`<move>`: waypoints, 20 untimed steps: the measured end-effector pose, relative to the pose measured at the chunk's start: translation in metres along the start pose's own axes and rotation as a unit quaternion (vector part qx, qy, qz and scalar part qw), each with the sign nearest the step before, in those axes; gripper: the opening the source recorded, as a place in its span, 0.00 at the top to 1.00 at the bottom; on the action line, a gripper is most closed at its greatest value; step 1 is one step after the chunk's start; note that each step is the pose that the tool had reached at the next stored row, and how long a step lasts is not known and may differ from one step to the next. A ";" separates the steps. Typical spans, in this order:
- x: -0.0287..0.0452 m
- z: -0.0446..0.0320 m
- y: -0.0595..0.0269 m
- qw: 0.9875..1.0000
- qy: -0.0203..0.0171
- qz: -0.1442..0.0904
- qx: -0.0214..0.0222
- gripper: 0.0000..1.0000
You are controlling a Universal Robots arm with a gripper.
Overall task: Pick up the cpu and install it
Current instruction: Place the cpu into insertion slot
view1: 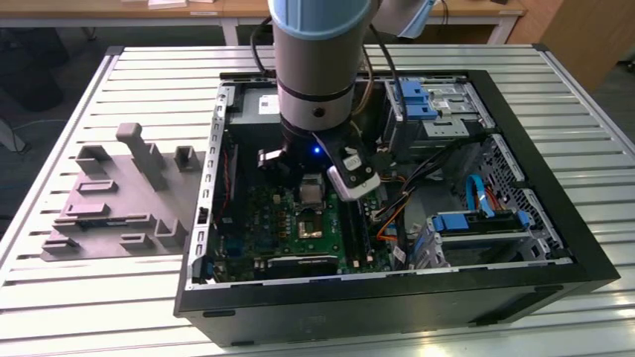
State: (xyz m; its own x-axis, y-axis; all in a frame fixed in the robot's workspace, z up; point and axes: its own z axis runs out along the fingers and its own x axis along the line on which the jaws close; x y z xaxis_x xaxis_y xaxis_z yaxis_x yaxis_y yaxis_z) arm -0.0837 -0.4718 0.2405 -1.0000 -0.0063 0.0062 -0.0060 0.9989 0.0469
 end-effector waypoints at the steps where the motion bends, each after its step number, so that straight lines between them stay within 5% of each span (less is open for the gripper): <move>1: 0.0000 0.0004 -0.0002 1.000 0.000 0.000 0.003 0.53; 3: 0.0000 0.0016 -0.0006 1.000 0.000 0.000 0.009 0.53; 20: -0.0001 0.0270 -0.0161 1.000 0.000 0.000 0.012 0.53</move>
State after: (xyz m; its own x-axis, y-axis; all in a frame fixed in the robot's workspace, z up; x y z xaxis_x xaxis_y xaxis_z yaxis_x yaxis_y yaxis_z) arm -0.0837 -0.4867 0.2127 -1.0000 -0.0062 0.0064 -0.0061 0.9997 0.0226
